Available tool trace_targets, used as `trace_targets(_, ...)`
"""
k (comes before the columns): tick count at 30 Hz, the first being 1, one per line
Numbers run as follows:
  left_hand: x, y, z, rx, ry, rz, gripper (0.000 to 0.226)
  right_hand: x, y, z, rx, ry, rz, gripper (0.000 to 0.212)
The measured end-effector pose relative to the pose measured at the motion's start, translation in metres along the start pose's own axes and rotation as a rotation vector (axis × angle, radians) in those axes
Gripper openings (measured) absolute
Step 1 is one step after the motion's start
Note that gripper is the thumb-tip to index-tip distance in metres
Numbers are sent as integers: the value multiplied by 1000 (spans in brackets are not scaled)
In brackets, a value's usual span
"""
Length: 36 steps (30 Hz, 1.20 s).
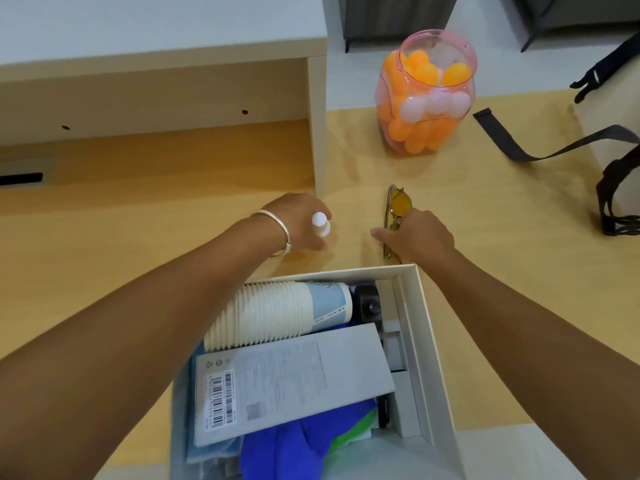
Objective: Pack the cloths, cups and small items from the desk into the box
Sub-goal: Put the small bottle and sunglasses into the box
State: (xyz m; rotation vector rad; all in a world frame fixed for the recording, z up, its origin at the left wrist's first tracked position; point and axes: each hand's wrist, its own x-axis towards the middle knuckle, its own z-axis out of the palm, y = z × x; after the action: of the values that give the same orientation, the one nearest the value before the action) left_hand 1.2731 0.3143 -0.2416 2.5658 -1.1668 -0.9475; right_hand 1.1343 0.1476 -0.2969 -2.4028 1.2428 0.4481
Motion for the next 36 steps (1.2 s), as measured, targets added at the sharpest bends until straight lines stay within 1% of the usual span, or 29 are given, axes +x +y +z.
trace_targets(2,2,2,1,-5,8,0,25,2,1,4,25,18,-4,47)
trace_targets(4,1,4,-2,-13,2,2,18,2,3,5,52,17,3,38)
trace_targets(6,-6,7,-8,-8,31,9,18,-1,6,4,98,3,6,29)
trace_targets(8,-22,10,-19,-42,108,22,20,-6,12,2,196,-27,22,27)
trace_targets(9,-34,12,-25,-82,150,26,22,-10,14,-1,280,-45,36,28)
trace_targets(11,-64,17,-36,-150,239,48,26,-20,21,-8,549,-104,100,26)
trace_targets(13,-99,21,-45,-184,334,107,28,-35,29,-17,862,-208,174,19)
trace_targets(15,-138,27,-49,-218,397,179,29,-56,37,-26,1090,-283,193,13)
trace_targets(17,-174,34,-50,-268,414,258,30,-79,43,-36,1255,-283,180,11)
trace_targets(20,-220,45,-34,-348,368,363,25,-118,48,-52,1379,-208,128,13)
trace_targets(22,-240,55,-12,-369,270,428,23,-148,51,-62,1375,-142,78,14)
trace_targets(23,-246,60,2,-333,223,448,24,-164,52,-66,1345,-105,51,15)
trace_targets(24,-250,64,16,-259,189,455,25,-180,52,-68,1298,-72,23,16)
trace_targets(26,-250,71,46,-65,161,471,20,-211,52,-68,1181,-13,-15,16)
trace_targets(28,-248,76,71,47,142,504,16,-236,53,-63,1052,43,-36,17)
trace_targets(31,-245,79,97,115,158,534,18,-263,54,-54,867,101,-84,21)
trace_targets(34,-239,78,109,176,197,506,17,-275,53,-46,693,154,-119,20)
trace_targets(36,-234,78,113,165,219,462,18,-274,50,-39,532,185,-155,20)
